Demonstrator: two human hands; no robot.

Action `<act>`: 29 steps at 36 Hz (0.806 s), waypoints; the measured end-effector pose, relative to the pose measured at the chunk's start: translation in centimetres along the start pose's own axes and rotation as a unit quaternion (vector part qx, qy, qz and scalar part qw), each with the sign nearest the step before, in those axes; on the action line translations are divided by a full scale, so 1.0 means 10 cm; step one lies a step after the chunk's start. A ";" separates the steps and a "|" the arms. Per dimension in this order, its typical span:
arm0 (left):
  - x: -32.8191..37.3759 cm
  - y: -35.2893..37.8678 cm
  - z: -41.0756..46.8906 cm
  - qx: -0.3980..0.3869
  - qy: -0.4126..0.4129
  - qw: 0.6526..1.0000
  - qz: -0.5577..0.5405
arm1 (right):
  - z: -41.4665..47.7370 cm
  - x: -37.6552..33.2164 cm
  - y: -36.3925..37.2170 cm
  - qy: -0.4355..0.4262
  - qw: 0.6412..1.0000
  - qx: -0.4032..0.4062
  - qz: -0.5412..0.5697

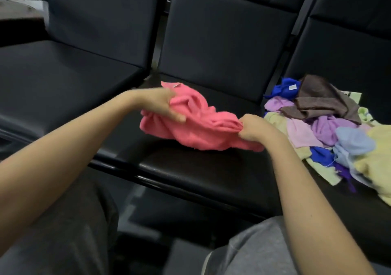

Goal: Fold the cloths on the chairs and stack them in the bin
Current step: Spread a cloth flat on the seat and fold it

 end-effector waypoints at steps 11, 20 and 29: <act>0.13 0.07 -0.03 -0.089 -0.052 0.990 0.095 | -0.04 0.21 -0.31 -0.022 0.817 0.199 0.540; 0.35 -0.15 -0.50 -0.449 -0.015 0.892 0.055 | -0.59 0.01 -0.52 -0.038 0.871 -0.342 0.352; 0.77 -1.07 0.10 0.101 -0.102 0.988 0.061 | 0.05 0.35 -1.33 0.004 0.994 0.099 0.040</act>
Point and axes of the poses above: each hand's wrist, its own z-axis towards the middle knuckle, its own y-axis out of the palm, x = y × z, the point moved 6 cm from there along z, towards the middle knuckle, and after that the axes turned 14 degrees about -y, right-handed, at the moved point
